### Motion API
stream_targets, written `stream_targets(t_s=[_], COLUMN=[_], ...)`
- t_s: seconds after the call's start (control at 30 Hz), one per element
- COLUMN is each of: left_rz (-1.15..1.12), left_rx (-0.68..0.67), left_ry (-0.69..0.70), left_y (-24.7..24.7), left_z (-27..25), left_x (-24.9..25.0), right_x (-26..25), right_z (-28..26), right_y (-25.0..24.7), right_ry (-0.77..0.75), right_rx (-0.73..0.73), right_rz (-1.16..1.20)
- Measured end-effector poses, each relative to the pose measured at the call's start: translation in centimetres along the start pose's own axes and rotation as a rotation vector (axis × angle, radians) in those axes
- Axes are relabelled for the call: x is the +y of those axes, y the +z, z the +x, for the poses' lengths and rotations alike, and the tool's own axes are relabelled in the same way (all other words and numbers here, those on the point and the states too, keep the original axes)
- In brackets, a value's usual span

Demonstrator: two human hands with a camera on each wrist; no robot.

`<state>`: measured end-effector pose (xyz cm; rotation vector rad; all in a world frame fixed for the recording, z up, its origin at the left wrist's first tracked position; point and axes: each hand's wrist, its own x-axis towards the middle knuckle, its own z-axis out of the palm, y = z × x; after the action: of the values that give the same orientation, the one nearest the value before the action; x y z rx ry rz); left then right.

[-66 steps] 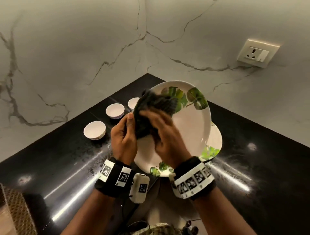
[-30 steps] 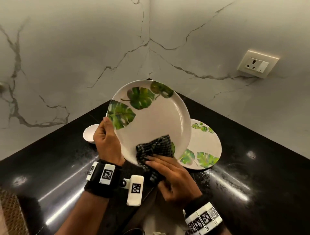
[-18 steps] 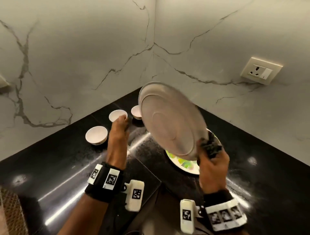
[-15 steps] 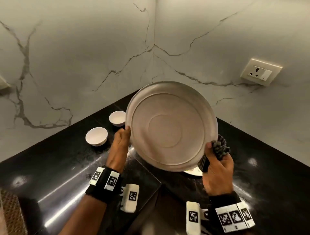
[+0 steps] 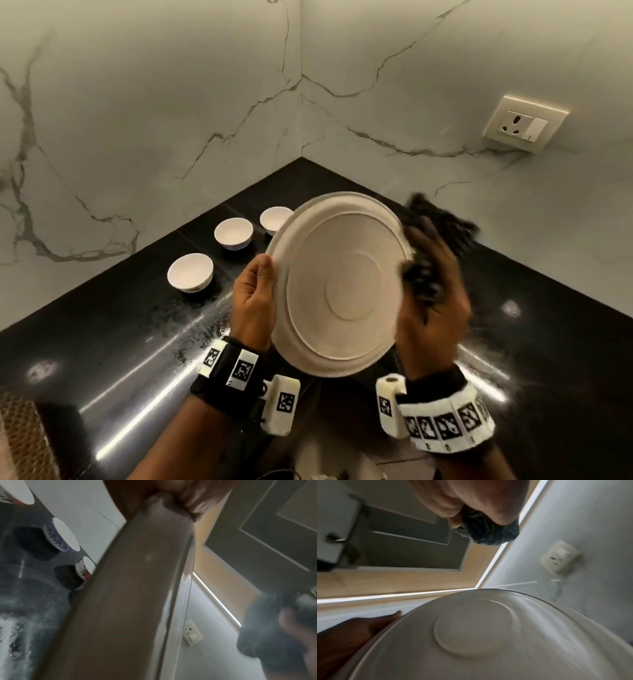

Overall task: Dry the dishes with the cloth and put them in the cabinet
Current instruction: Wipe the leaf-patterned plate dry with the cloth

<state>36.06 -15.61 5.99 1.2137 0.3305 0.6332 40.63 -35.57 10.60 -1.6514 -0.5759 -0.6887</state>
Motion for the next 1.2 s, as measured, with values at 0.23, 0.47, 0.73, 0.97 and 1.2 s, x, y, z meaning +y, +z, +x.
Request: stream_targets(t_s=[0.23, 0.47, 0.73, 0.97, 1.2], left_rz=[-0.049, 0.030, -0.006, -0.043, -0.097], left_rx=[-0.185, -0.008, -0.036, -0.104, 0.081], left_ry=[0.064, 0.077, 0.124, 0.182, 0.131], left_y=[1.2, -0.6, -1.3, 0.1, -1.1], left_z=[-1.6, -2.2, -1.4, -1.2, -2.0], left_x=[-1.4, 0.4, 1.8, 1.1, 2.2], right_x=[-0.4, 3.4, 3.7, -1.6, 6.1], right_z=[-1.4, 0.1, -0.4, -3.1, 0.7], right_y=[5.0, 2.7, 2.9, 5.6, 1.1], right_ry=[-0.369, -0.176, 0.041, -0.458, 0.057], right_rx=[-0.663, -0.441, -0.277, -0.633, -0.262], right_rz=[-0.546, -0.603, -0.566, -0.610, -0.501])
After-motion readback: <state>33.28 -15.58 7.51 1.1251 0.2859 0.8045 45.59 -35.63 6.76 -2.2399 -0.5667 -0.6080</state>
